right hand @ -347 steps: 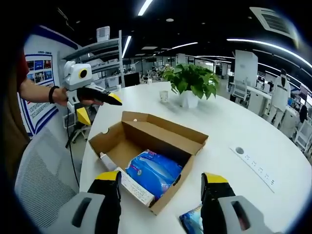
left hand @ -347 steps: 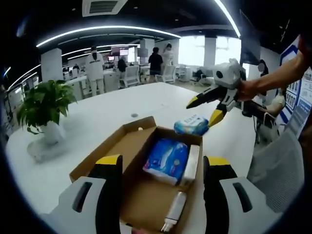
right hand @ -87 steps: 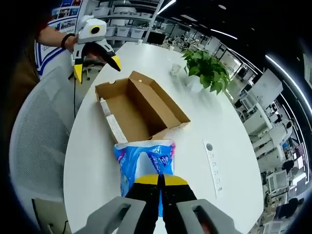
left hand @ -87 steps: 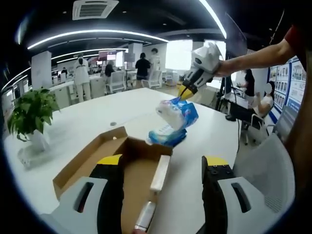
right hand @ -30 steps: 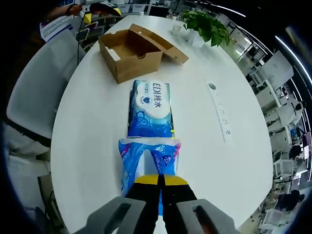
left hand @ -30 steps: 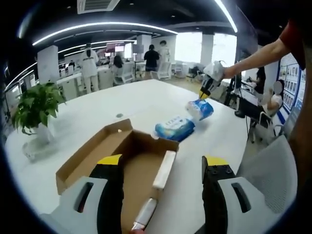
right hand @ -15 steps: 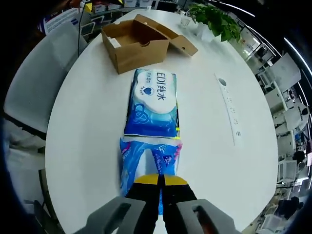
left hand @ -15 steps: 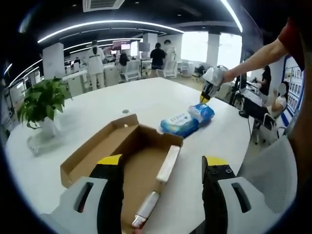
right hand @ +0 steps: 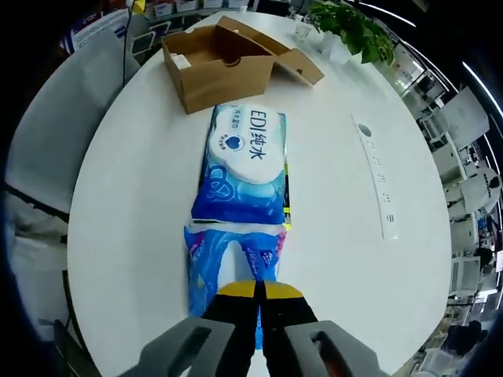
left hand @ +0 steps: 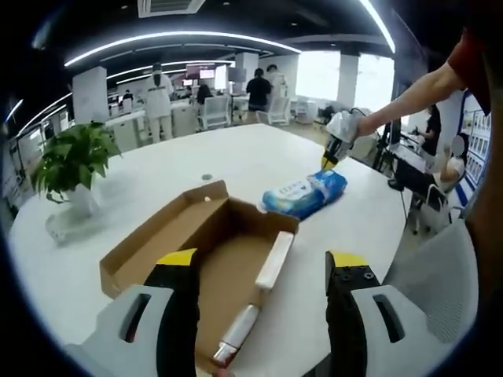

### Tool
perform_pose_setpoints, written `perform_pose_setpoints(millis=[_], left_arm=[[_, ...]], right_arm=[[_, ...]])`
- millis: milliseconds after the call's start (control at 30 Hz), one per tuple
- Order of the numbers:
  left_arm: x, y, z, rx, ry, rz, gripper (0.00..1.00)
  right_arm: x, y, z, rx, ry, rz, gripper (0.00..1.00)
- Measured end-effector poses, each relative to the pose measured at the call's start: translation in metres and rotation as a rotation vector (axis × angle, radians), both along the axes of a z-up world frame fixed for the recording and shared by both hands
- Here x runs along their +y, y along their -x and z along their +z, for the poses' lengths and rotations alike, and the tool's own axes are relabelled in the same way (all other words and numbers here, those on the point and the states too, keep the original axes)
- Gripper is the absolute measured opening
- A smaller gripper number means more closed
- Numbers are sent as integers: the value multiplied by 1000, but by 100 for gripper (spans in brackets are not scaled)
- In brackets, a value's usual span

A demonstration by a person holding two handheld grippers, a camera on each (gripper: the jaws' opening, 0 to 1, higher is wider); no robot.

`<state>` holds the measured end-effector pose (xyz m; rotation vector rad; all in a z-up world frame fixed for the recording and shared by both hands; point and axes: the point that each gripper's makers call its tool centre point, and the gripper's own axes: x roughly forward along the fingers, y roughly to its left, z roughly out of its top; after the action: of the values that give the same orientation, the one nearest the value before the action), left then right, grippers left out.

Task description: Operate the shoe box by opening the lid, removing the specified soft item, and placing it in the target area until the item is outside and the box remains undamaged.

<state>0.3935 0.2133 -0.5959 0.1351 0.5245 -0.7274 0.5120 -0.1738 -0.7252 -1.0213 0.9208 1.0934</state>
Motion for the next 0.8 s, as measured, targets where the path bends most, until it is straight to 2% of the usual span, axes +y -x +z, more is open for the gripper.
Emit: perform_pose_setpoints(millis=[800], left_arm=[[4, 1, -2, 5, -1, 10, 64]], right_arm=[[-1, -7, -5, -5, 5, -35, 0]])
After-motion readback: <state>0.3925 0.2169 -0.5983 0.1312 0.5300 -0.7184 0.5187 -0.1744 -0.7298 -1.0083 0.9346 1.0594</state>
